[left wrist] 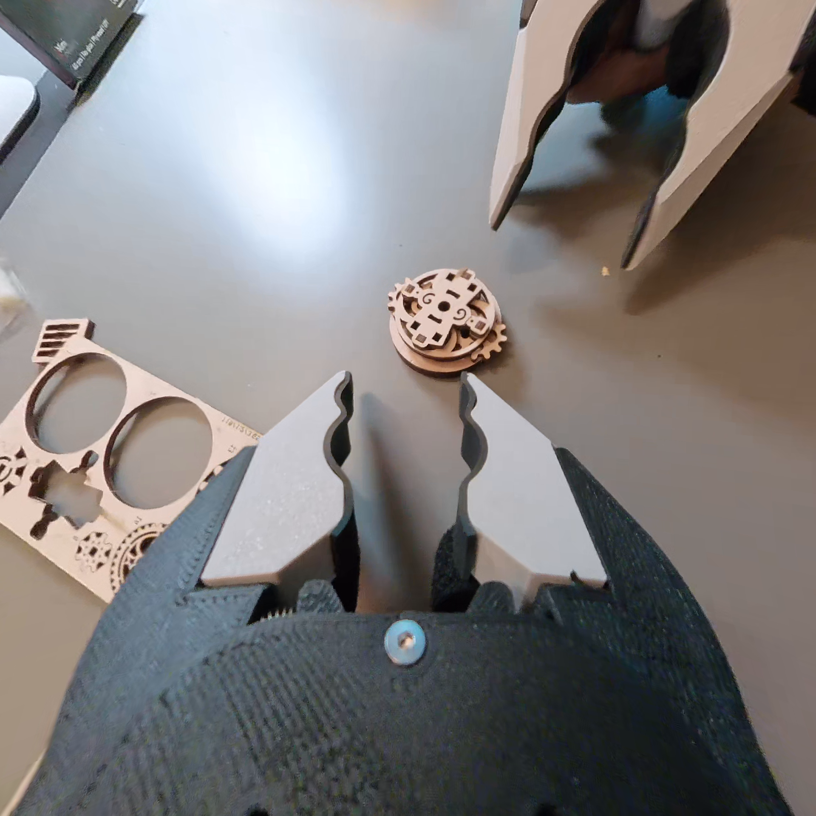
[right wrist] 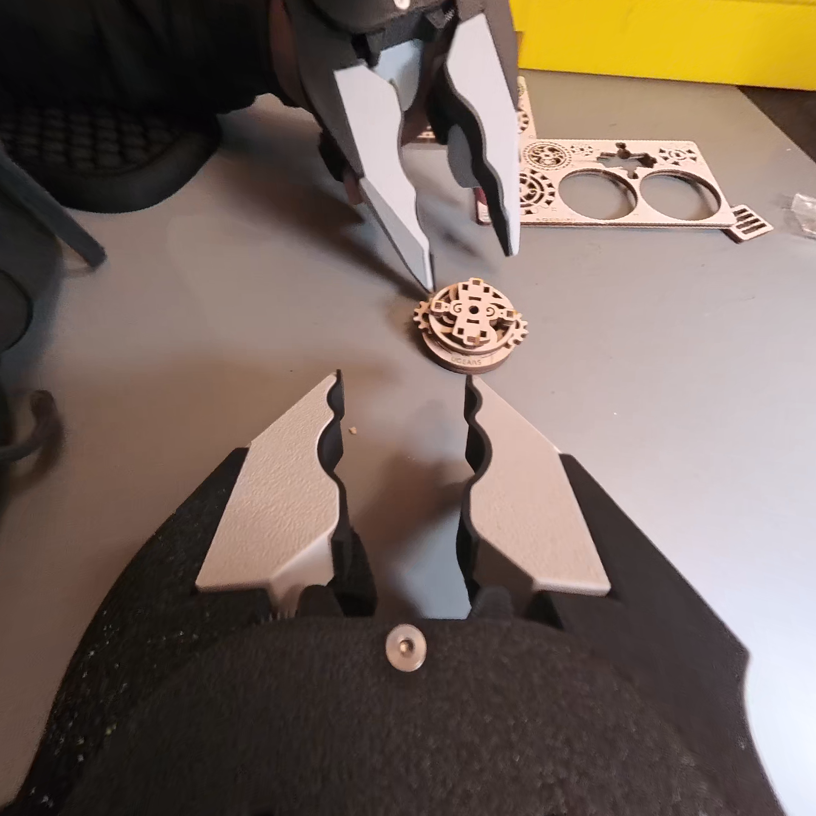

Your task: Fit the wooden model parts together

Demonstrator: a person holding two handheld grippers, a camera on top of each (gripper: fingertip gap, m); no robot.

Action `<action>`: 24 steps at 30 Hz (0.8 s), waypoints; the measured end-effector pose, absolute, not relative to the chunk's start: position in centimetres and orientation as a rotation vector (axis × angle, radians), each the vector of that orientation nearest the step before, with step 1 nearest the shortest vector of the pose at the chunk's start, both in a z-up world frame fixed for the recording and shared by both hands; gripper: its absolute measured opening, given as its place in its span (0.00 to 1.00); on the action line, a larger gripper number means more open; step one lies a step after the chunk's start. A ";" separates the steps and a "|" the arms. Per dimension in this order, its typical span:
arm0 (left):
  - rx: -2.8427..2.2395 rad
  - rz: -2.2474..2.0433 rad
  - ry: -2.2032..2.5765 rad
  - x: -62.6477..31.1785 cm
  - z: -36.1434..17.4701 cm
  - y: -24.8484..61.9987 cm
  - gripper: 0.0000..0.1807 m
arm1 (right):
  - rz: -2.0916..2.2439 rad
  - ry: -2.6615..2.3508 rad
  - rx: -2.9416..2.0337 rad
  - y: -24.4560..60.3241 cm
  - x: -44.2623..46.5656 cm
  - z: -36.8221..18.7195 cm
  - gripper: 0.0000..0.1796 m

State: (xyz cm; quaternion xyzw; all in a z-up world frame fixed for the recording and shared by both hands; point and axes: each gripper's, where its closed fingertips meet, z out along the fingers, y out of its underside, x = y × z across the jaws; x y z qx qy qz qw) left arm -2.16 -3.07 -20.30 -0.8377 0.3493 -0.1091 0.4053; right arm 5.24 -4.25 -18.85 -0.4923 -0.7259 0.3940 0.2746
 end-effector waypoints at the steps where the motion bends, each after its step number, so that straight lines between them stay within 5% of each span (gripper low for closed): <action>1: -2.115 -0.288 0.865 -2.0 -20.2 -3.1 0.27 | 1.050 -1.939 -1.334 -4.0 5.2 -18.9 0.29; 8: -2.197 -0.454 0.701 0.1 -20.2 -3.0 0.42 | 1.034 -1.861 -1.358 -2.9 4.7 -18.4 0.27; 24: -2.169 -0.448 0.759 1.1 -20.5 -2.6 0.29 | 1.033 -1.800 -1.350 -2.2 4.4 -17.8 0.23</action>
